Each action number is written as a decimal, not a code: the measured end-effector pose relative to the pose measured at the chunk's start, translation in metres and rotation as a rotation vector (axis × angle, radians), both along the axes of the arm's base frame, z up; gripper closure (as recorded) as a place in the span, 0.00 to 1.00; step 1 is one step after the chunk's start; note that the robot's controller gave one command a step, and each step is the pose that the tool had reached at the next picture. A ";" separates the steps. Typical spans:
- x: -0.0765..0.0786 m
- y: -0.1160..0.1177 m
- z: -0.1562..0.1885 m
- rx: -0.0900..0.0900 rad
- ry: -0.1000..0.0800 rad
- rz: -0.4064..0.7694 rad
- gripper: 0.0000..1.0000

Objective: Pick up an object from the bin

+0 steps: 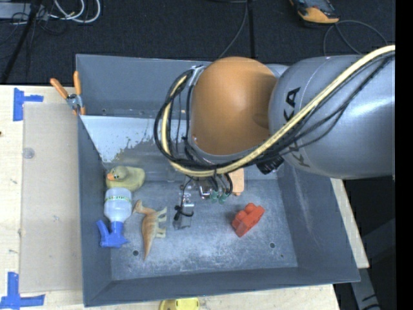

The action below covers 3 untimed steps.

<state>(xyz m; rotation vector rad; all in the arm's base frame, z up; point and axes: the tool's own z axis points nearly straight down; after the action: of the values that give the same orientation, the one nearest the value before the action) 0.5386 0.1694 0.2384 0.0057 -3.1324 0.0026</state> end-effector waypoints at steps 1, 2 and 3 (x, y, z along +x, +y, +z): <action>0.001 -0.001 0.005 0.002 -0.008 -0.005 0.00; 0.016 0.015 -0.028 0.003 -0.014 0.207 0.00; 0.025 0.024 -0.074 0.004 -0.004 0.538 0.00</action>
Offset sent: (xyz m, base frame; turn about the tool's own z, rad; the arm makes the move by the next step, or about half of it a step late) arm 0.0277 0.0317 -0.0784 -0.4445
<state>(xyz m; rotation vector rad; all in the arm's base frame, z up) 0.5634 0.1938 0.1646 0.8397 -3.0232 -0.0005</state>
